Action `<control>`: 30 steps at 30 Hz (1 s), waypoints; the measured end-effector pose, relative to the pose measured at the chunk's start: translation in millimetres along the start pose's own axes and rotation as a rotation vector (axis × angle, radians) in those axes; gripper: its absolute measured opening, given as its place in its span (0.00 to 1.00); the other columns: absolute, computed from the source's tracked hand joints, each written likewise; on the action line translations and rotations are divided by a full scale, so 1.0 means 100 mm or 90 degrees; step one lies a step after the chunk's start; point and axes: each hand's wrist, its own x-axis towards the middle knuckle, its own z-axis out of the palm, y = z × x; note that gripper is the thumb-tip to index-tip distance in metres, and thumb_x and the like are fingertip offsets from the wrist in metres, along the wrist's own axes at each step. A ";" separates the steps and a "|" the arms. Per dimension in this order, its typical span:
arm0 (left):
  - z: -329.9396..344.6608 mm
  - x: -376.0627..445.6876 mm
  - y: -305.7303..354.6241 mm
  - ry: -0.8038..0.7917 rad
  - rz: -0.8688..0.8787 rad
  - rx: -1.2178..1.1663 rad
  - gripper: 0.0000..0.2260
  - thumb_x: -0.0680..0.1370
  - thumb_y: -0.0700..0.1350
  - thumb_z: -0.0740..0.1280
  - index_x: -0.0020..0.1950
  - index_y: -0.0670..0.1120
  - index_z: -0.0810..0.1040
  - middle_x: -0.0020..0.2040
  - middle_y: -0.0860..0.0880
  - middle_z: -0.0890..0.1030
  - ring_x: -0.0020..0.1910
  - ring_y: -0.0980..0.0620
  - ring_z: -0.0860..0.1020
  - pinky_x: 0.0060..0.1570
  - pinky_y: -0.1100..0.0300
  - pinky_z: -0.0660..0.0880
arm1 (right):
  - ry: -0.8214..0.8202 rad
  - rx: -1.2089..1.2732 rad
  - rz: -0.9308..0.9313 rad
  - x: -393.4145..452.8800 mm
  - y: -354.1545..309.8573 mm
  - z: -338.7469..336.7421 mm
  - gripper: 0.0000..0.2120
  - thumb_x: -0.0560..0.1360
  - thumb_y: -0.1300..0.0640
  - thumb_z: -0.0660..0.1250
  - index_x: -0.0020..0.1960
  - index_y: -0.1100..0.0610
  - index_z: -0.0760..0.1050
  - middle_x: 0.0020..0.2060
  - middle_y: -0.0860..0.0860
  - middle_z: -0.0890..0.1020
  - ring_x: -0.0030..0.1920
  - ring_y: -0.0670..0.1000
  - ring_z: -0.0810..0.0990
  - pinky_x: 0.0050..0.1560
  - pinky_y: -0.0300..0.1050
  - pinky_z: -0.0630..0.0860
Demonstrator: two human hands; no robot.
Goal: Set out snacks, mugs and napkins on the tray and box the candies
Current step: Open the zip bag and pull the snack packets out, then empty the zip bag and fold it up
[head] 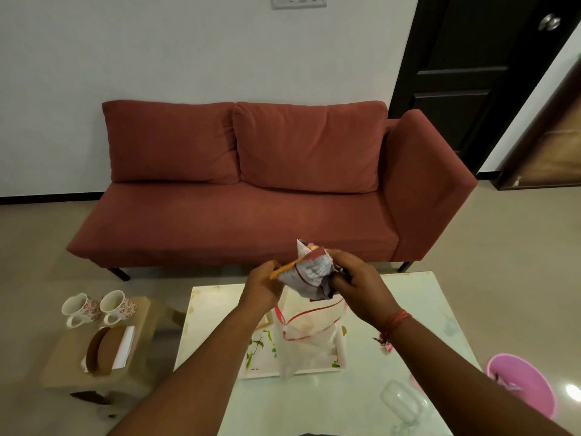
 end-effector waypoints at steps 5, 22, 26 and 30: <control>0.03 -0.07 0.00 -0.010 -0.055 -0.115 0.05 0.79 0.41 0.68 0.43 0.45 0.78 0.40 0.47 0.81 0.37 0.53 0.76 0.39 0.57 0.73 | 0.073 0.222 0.115 0.06 -0.02 0.09 0.22 0.77 0.61 0.62 0.59 0.36 0.77 0.50 0.40 0.85 0.49 0.44 0.83 0.48 0.35 0.79; 0.13 -0.46 -0.83 0.098 -0.267 -0.084 0.05 0.81 0.52 0.64 0.47 0.54 0.74 0.43 0.55 0.78 0.39 0.55 0.77 0.37 0.67 0.72 | 0.229 0.526 0.548 -0.08 1.15 0.87 0.08 0.78 0.64 0.60 0.51 0.60 0.78 0.41 0.61 0.82 0.33 0.54 0.80 0.35 0.49 0.80; 0.25 -0.62 -1.04 0.131 -0.294 -0.103 0.04 0.80 0.53 0.65 0.49 0.55 0.75 0.44 0.57 0.79 0.41 0.55 0.78 0.46 0.58 0.79 | 0.157 0.472 0.698 -0.19 1.74 1.41 0.10 0.77 0.66 0.57 0.52 0.64 0.76 0.37 0.63 0.82 0.34 0.59 0.81 0.38 0.53 0.80; 0.38 -0.70 -1.27 0.136 -0.327 -0.133 0.05 0.80 0.54 0.65 0.51 0.54 0.76 0.47 0.54 0.81 0.45 0.50 0.81 0.50 0.50 0.81 | 0.085 0.423 0.764 -0.24 2.24 1.95 0.11 0.77 0.66 0.57 0.51 0.60 0.77 0.46 0.65 0.84 0.48 0.66 0.84 0.53 0.63 0.79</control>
